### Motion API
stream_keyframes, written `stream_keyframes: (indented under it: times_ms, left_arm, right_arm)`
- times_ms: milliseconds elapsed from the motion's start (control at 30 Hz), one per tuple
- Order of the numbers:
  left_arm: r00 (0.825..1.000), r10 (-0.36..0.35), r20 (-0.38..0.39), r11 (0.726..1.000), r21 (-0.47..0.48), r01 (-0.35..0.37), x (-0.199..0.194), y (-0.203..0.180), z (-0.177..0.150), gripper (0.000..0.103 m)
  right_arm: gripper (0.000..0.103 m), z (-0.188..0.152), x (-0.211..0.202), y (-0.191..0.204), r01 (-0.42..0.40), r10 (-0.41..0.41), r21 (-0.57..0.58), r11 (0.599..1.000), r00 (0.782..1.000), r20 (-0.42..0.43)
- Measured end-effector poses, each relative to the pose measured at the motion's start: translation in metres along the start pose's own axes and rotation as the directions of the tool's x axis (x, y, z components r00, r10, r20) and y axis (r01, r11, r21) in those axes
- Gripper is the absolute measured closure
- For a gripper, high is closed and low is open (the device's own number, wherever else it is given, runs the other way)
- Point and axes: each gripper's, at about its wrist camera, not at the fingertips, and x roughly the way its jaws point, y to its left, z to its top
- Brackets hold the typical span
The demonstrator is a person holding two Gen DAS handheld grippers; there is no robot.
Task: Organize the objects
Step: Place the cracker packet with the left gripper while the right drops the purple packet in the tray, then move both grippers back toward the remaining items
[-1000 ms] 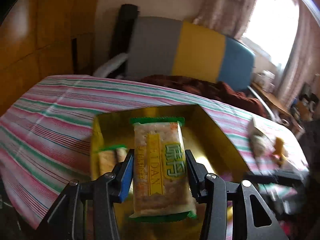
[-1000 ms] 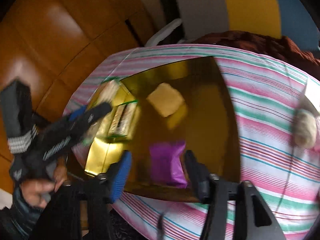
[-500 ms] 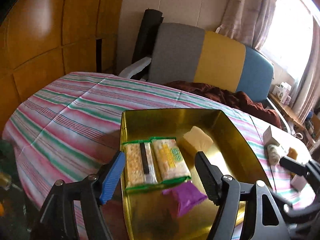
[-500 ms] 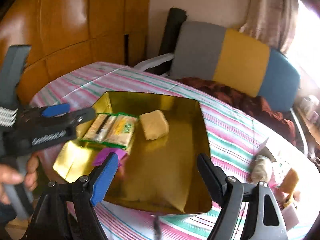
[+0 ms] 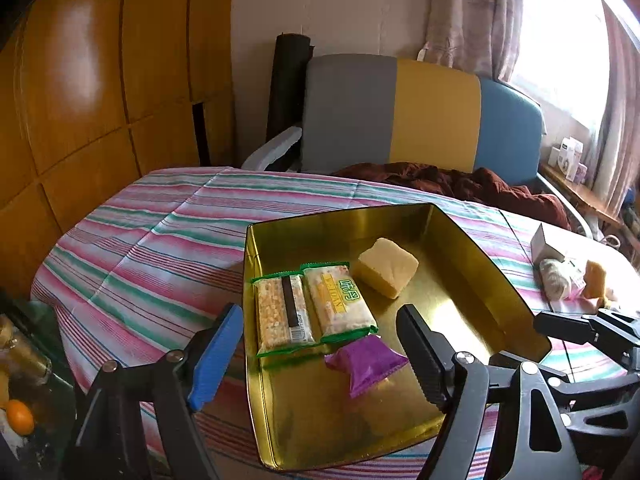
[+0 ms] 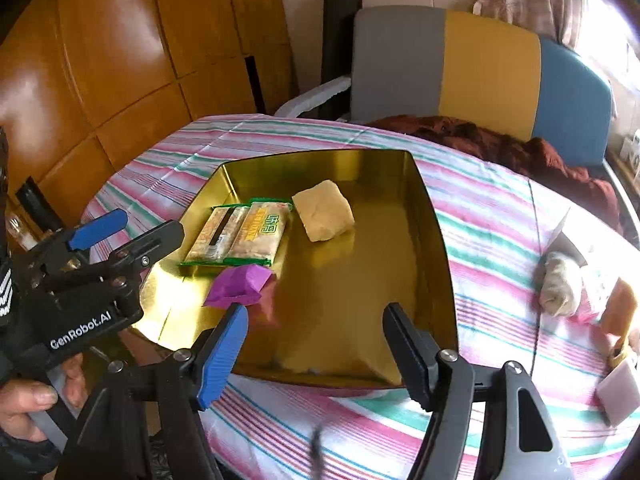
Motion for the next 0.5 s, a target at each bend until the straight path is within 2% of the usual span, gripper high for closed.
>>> stream_keyframes:
  times_ms: [233,333,500]
  left_arm:
    - [0.998,0.038,0.048,0.996,0.075,-0.041,-0.012,-0.015,0.003,0.02]
    - [0.998,0.03,0.055,0.995,0.098,-0.035,-0.016,-0.022,0.004,0.019]
    - [0.999,0.012,0.052,0.991,0.136,-0.019,-0.02,-0.036,0.004,0.019]
  right_arm:
    - [0.031,-0.005,0.002,-0.015,0.038,-0.037,0.04,0.998,0.999,-0.02]
    - [0.031,-0.008,0.0,-0.022,0.056,-0.056,0.05,0.997,0.998,-0.019]
    - [0.031,-0.011,-0.006,-0.033,0.044,-0.043,0.083,0.996,0.999,-0.007]
